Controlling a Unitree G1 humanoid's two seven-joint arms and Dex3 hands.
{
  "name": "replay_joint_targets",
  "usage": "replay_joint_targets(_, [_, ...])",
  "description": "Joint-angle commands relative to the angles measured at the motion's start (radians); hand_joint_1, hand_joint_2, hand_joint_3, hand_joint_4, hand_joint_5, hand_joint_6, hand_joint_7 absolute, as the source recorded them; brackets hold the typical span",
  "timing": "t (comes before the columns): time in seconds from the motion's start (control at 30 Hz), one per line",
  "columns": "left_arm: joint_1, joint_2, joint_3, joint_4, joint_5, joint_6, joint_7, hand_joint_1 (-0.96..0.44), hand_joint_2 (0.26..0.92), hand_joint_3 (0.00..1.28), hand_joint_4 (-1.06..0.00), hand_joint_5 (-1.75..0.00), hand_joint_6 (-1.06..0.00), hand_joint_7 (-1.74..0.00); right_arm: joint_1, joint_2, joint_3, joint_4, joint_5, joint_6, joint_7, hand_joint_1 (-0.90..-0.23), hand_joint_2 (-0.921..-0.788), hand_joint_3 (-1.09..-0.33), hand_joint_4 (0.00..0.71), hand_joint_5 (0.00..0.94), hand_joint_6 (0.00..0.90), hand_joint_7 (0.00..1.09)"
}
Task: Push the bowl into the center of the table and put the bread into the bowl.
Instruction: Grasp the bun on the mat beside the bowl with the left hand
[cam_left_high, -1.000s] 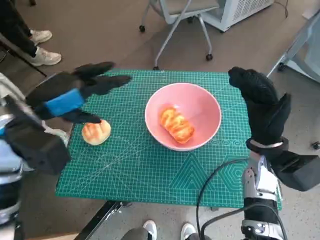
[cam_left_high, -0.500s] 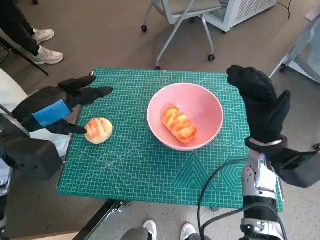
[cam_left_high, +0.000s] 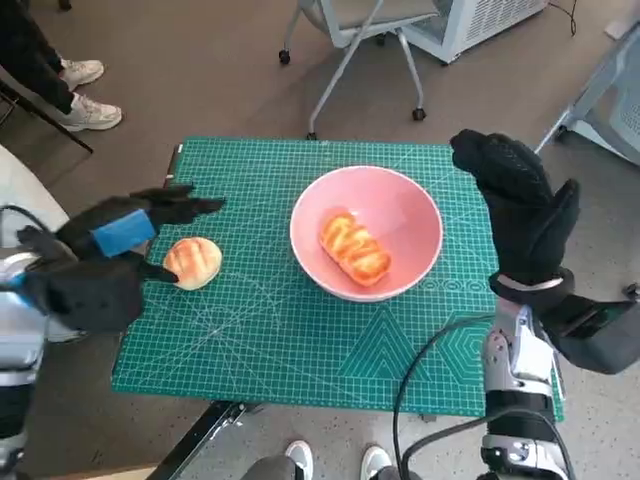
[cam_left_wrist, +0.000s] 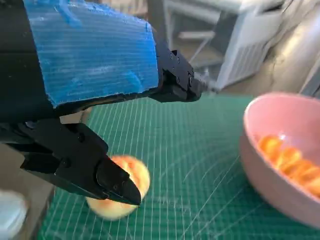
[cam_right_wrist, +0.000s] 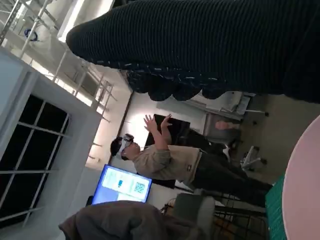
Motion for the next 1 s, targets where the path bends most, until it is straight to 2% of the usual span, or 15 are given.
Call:
replay_joint_targets(0.03, [-0.03,0.004,-0.005,0.006,0.004,-0.004,0.004,0.07,0.773,0.01,-0.19,0.0,-0.37,0.0,0.013,0.0,-0.003,0.014,0.007,0.013,0.008,-0.683,-0.921,-0.74,0.189,0.0,0.126,0.37])
replay_joint_targets(0.17, [-0.099,-0.055,-0.092,0.207,0.054,-0.015,0.005,0.06,0.784,0.01,-0.19,0.0,-0.36,0.0,0.024,-0.008,-0.009,0.011,0.004,0.007,0.007,-0.679,-0.921,-0.738,0.191,0.001,0.127,0.38])
replay_joint_targets(0.53, [-0.219,-0.102,-0.179,0.448,0.093,0.04,-0.047,0.08,0.818,0.03,-0.25,-0.01,-0.4,-0.02,0.034,-0.013,-0.015,-0.006,-0.004,0.012,-0.001,-0.693,-0.921,-0.733,0.198,0.004,0.132,0.38])
replay_joint_targets(0.63, [-0.248,-0.116,-0.209,0.512,0.125,0.046,-0.033,0.08,0.822,0.03,-0.27,-0.02,-0.41,-0.02,0.036,-0.013,-0.016,-0.007,-0.008,0.01,-0.004,-0.696,-0.921,-0.732,0.198,0.004,0.133,0.38])
replay_joint_targets(0.73, [-0.267,-0.128,-0.25,0.572,0.182,0.033,0.019,0.05,0.821,0.03,-0.3,-0.02,-0.44,-0.03,0.037,-0.013,-0.016,-0.007,-0.01,0.009,-0.007,-0.698,-0.921,-0.731,0.199,0.004,0.132,0.37])
replay_joint_targets(0.87, [-0.282,-0.136,-0.29,0.628,0.238,0.009,0.084,0.04,0.829,0.03,-0.38,-0.03,-0.52,-0.04,0.04,-0.013,-0.016,-0.013,-0.013,0.01,-0.01,-0.699,-0.921,-0.731,0.199,0.003,0.132,0.37])
replay_joint_targets(1.0, [-0.302,-0.148,-0.322,0.686,0.281,0.005,0.13,0.05,0.864,0.04,-0.59,-0.06,-0.64,-0.06,0.042,-0.012,-0.014,-0.02,-0.015,0.013,-0.015,-0.7,-0.921,-0.731,0.2,0.003,0.133,0.37])
